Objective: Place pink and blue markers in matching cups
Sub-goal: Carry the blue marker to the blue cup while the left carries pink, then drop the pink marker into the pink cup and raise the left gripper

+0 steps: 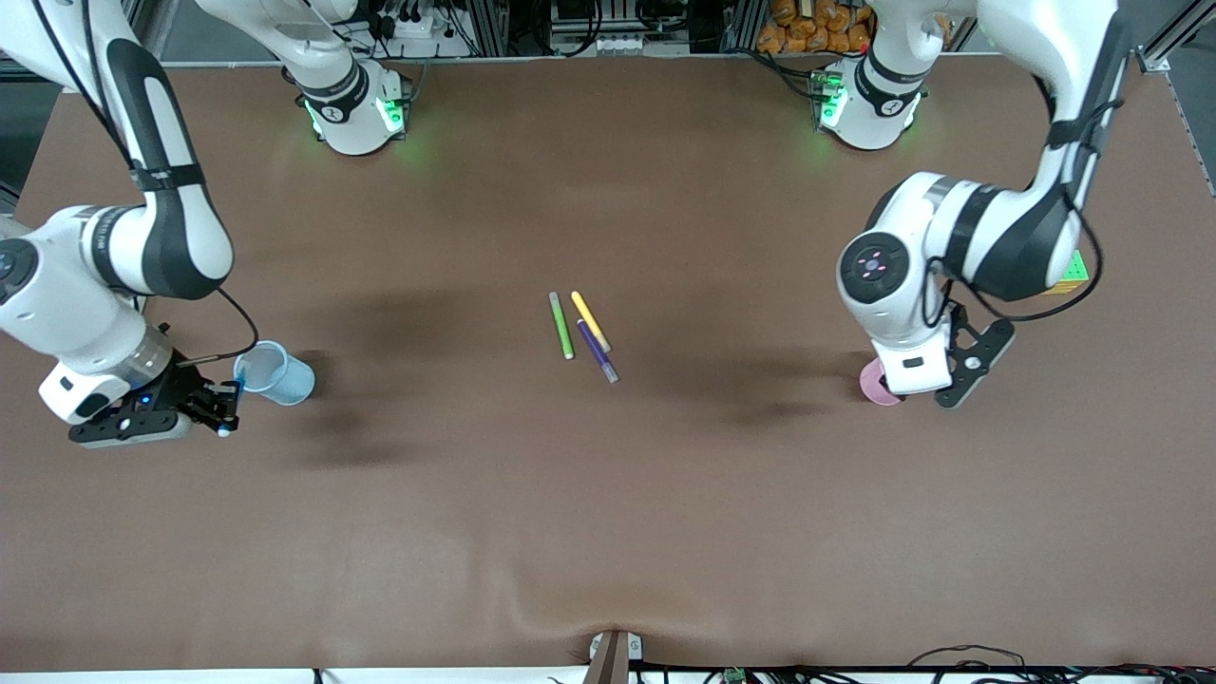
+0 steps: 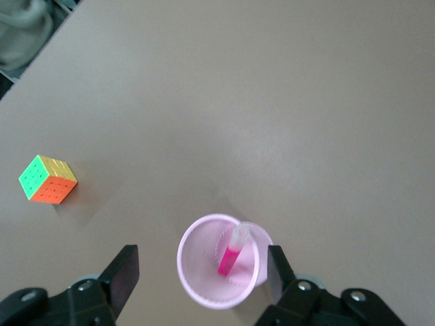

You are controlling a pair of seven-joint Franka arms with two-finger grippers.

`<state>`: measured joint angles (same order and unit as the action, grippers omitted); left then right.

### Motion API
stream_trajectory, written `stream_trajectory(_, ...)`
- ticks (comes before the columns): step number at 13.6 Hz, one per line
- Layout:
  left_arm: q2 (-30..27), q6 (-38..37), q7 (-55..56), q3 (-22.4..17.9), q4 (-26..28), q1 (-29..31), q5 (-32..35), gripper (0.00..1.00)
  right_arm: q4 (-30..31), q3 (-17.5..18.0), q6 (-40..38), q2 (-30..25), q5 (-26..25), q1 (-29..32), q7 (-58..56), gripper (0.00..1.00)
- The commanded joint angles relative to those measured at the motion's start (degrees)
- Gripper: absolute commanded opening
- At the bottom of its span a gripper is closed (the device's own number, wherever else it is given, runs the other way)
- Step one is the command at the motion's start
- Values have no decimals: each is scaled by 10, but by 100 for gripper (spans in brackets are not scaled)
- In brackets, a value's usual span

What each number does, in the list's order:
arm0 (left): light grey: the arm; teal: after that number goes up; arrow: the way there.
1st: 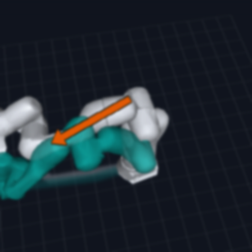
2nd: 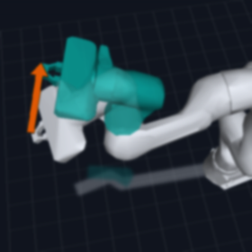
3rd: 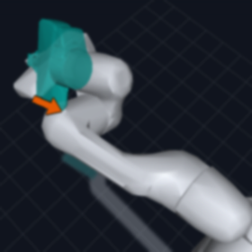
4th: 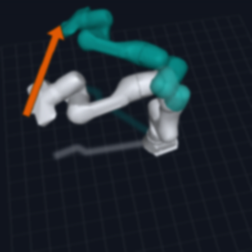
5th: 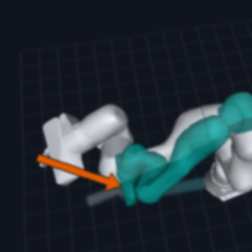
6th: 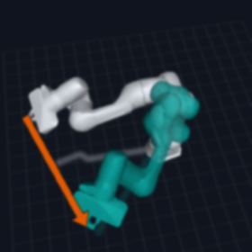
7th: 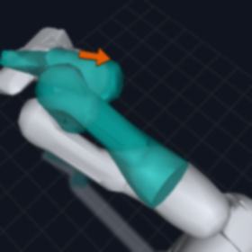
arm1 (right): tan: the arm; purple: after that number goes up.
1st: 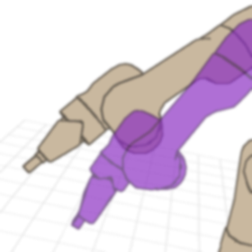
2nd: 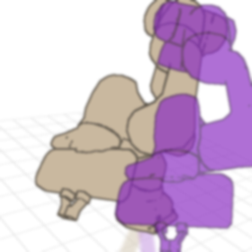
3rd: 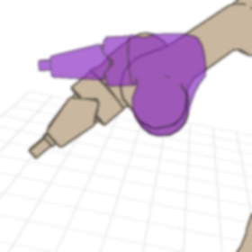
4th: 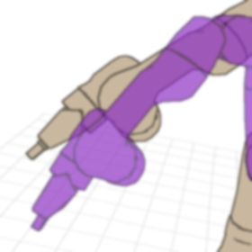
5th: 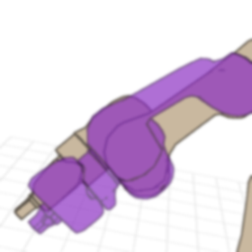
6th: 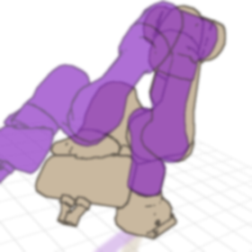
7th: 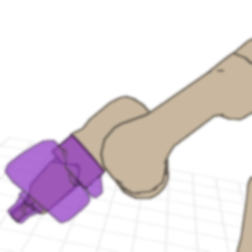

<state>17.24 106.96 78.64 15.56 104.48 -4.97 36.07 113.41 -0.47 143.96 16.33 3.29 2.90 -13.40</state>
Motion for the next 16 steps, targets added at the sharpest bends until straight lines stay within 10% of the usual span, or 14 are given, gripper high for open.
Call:
stream_trajectory(1, -42, -7, -88, 5, 4, 28, -63, 85, 72, 9, 58, -37, -7, 10, -9, 0)
stream_trajectory(16, -184, -36, -539, -5, -9, 134, -335, 92, 166, 9, 194, -39, -7, 17, -48, 2)
